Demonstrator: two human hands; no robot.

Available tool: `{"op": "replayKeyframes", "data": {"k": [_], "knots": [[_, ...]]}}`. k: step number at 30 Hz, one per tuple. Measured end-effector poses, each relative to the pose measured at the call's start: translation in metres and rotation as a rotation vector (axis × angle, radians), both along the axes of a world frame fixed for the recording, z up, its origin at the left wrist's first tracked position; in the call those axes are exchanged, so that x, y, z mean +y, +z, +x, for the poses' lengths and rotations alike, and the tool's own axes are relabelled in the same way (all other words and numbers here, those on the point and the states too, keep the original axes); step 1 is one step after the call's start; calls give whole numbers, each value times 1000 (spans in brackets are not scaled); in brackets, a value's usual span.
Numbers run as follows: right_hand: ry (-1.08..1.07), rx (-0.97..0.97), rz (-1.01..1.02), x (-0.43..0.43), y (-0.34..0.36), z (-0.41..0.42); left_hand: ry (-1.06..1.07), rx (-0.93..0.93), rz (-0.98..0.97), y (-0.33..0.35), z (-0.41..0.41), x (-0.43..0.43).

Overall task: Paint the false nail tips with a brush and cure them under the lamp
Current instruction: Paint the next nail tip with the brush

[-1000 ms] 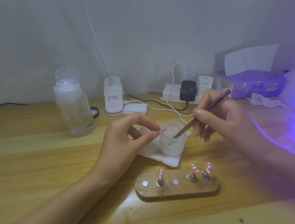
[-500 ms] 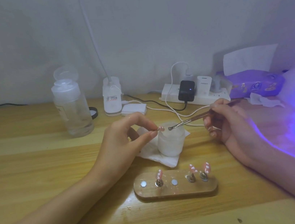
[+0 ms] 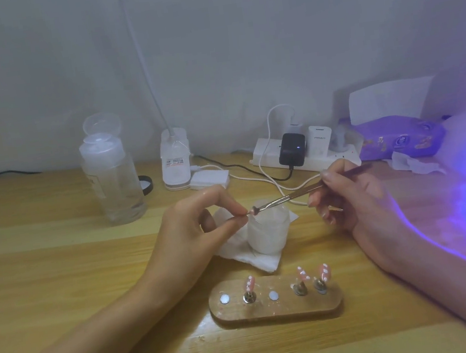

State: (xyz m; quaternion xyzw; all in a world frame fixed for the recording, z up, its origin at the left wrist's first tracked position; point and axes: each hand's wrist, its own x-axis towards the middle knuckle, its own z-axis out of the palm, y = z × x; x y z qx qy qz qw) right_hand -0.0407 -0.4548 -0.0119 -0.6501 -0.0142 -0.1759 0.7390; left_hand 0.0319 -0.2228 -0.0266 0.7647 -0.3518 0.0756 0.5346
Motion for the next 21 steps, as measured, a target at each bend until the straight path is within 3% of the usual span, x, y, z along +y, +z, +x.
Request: {"op": "replayKeyframes", "data": {"k": [21], "knots": [[-34, 14, 55, -1, 2, 2, 22, -100, 42, 2, -6, 0]]}}
